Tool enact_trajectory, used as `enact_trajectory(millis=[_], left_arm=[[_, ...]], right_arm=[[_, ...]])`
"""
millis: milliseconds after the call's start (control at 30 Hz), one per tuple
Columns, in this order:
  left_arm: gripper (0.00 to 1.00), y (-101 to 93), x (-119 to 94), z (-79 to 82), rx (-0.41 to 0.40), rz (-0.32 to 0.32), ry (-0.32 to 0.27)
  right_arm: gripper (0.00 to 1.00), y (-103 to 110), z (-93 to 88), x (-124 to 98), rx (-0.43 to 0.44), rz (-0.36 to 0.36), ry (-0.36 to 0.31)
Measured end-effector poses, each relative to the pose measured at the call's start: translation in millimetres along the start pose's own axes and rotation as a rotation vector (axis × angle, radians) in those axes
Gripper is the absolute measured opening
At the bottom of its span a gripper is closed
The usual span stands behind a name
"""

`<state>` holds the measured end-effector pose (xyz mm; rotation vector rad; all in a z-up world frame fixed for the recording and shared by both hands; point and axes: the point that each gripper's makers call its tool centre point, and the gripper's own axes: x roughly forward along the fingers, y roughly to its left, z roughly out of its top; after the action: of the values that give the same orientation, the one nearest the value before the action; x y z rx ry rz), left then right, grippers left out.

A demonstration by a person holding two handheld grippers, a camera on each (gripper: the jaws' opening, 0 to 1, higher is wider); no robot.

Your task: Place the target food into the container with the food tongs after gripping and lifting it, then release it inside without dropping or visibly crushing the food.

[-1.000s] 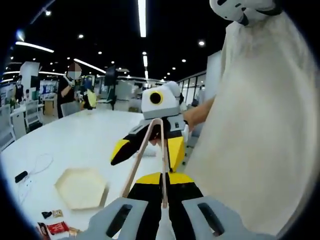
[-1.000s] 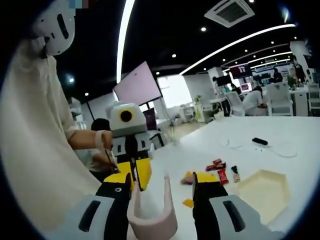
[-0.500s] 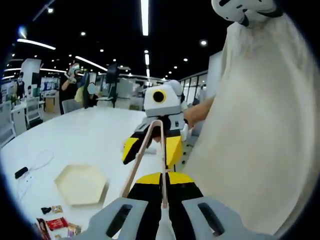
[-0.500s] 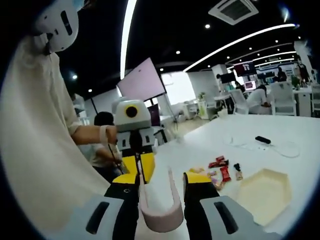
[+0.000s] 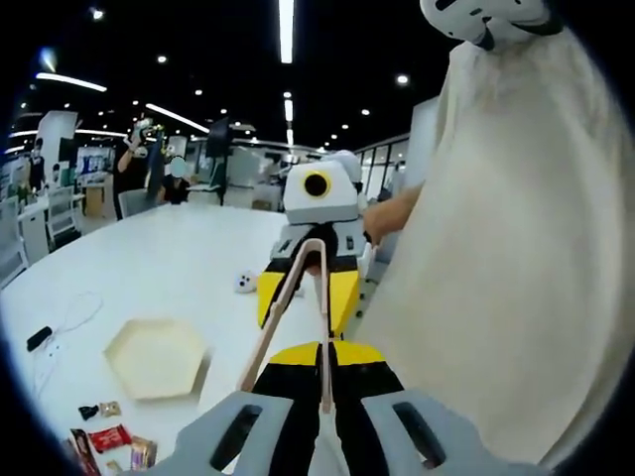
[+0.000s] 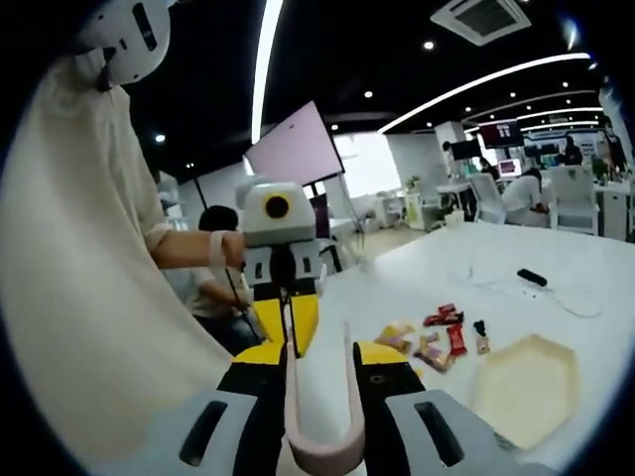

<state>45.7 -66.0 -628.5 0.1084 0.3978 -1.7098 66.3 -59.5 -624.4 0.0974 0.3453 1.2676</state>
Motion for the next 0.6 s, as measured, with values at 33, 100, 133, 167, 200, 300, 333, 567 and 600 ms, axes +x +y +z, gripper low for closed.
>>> enact_trajectory(millis=[33, 100, 133, 167, 200, 300, 333, 567, 600], left_arm=[[0.00, -0.3, 0.1, -0.4, 0.001, 0.000, 0.002], [0.00, -0.5, 0.0, -0.6, -0.002, 0.002, 0.002], [0.00, -0.8, 0.1, -1.0, -0.005, 0.000, 0.003], [0.00, -1.2, 0.1, -1.3, -0.008, -0.001, 0.004], [0.00, -1.5, 0.2, -1.6, -0.008, -0.002, 0.005], [0.00, -4.8, 0.5, -5.4, 0.000, -0.012, 0.024], [0.01, -4.9, 0.2, -6.9, -0.001, -0.011, 0.031], [0.01, -3.7, -3.4, -16.7, -0.005, 0.001, 0.072], [0.01, -3.4, -3.9, -17.6, -0.006, 0.003, 0.077]], right_arm=[[0.25, 0.3, -0.6, -0.2, 0.003, 0.000, 0.002], [0.24, 0.6, -1.3, -0.9, 0.007, -0.004, 0.002], [0.24, 0.9, -1.4, -1.0, 0.008, -0.004, 0.002], [0.24, 1.3, -1.6, -1.1, 0.010, -0.005, 0.003], [0.24, 1.5, -1.8, -1.1, 0.011, -0.005, 0.004], [0.24, 4.1, -5.0, -1.3, 0.022, 0.000, 0.017], [0.24, 4.2, -5.3, -1.2, 0.024, 0.000, 0.018], [0.24, 3.0, -8.7, -5.3, 0.050, -0.014, 0.018], [0.24, 2.6, -8.5, -5.7, 0.052, -0.016, 0.017]])
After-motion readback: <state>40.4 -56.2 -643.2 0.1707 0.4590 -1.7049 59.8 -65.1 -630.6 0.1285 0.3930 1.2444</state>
